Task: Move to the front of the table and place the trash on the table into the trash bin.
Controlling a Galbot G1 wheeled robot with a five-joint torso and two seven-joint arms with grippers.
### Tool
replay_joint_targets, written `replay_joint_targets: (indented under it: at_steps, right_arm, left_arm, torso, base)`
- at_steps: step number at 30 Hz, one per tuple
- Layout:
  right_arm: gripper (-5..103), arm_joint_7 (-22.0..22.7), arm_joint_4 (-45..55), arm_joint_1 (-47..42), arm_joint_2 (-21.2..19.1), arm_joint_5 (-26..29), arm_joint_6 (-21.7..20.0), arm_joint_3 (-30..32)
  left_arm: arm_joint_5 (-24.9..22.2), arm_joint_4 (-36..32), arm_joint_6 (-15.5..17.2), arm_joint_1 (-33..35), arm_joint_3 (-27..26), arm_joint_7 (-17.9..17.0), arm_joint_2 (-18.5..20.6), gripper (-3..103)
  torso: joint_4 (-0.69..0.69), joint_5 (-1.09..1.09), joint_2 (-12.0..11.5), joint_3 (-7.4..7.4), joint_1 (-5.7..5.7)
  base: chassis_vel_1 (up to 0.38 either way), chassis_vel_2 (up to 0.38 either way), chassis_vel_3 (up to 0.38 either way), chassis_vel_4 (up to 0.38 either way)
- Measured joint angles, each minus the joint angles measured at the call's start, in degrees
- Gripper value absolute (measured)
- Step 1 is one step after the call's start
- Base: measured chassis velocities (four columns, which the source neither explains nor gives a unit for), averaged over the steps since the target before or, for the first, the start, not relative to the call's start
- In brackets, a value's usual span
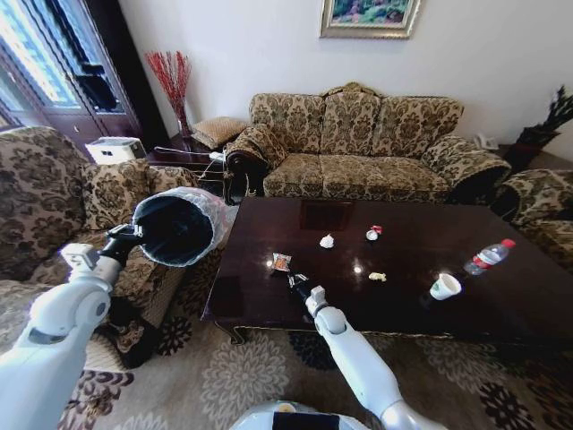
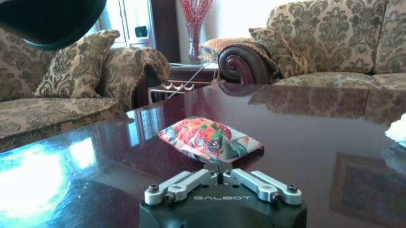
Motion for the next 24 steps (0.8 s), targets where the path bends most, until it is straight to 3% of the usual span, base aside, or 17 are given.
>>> replay_joint_targets:
  at_steps: [10, 18, 24]
  right_arm:
    - [-2, 0.1, 5.0, -2.6, -2.6, 1.7, 0.4, 1.0]
    - [0, 0.2, 18.2, -7.7, -8.3, 2.7, 1.9, 5.0]
    - [0, 0.3, 22.3, -8.7, -10.0, 3.1, 2.7, 6.7]
  left_arm:
    - [0.0, 0.0, 0.0, 0.0, 0.0, 0.0, 0.0, 0]
    - [0.0, 0.0, 0.0, 0.0, 0.0, 0.0, 0.0, 0]
    - [0.0, 0.0, 0.0, 0.0, 0.0, 0.0, 0.0, 0]
  torso:
    - [0.00, 0.01, 0.0, 0.00, 0.00]
    - [-0.01, 0.01, 0.0, 0.00, 0.00]
    - [0.00, 0.00, 0.0, 0.00, 0.00]
  base:
    - [0.000, 0.000, 0.000, 0.000]
    - [0.000, 0.000, 0.000, 0.000]
    - [0.000, 0.000, 0.000, 0.000]
